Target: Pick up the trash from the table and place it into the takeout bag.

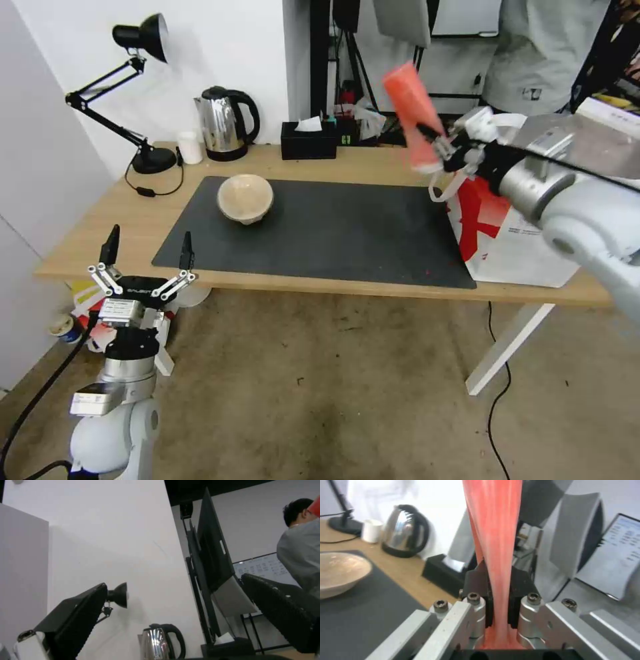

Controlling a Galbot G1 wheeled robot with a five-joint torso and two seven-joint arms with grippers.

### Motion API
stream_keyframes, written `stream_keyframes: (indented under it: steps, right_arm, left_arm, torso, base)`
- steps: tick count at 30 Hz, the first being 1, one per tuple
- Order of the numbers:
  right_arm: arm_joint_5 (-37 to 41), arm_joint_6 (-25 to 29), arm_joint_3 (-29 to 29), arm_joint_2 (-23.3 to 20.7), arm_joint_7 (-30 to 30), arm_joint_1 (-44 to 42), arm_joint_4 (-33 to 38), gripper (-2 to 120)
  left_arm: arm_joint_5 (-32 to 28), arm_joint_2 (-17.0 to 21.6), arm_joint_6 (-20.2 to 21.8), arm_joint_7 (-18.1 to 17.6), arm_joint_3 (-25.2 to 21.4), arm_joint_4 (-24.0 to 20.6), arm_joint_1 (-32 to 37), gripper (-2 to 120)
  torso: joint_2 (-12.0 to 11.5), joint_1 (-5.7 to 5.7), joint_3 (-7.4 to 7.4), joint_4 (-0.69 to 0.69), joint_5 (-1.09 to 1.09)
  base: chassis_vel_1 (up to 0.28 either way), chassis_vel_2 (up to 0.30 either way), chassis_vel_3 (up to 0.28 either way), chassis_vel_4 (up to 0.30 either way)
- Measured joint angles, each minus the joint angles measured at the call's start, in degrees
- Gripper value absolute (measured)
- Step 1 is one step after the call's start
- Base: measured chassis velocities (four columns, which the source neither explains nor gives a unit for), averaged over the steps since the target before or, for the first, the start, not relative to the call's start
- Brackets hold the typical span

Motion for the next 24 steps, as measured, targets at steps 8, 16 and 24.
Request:
stream_keyframes:
  steps: [8, 16, 24]
  right_arm:
    - [2.4, 0.4, 3.3, -1.8, -0.7, 1.8, -3.5, 6]
    - [2.9, 0.8, 4.5, -3.6, -1.6, 4.2, -8.4, 6]
    - [2.4, 2.2, 6.3, -4.9, -2.6, 4.2, -13.5, 6]
  left_arm:
    - [0.1, 0.1, 0.0, 0.1, 0.4, 0.4, -0.1, 100]
    - [0.1, 0.3, 0.0, 0.1, 0.4, 0.4, -0.1, 100]
    - [0.0, 0.2, -0.1, 0.2, 0.5, 0.6, 0.0, 100]
  torso:
    - [0.0, 0.00, 0.00, 0.00, -0.01]
    - [0.0, 0.00, 0.00, 0.01, -0.01]
    - [0.0, 0.00, 0.00, 0.00, -0.01]
  base:
    - [0.000, 0.000, 0.000, 0.000]
    - [0.000, 0.000, 0.000, 0.000]
    - [0.000, 0.000, 0.000, 0.000]
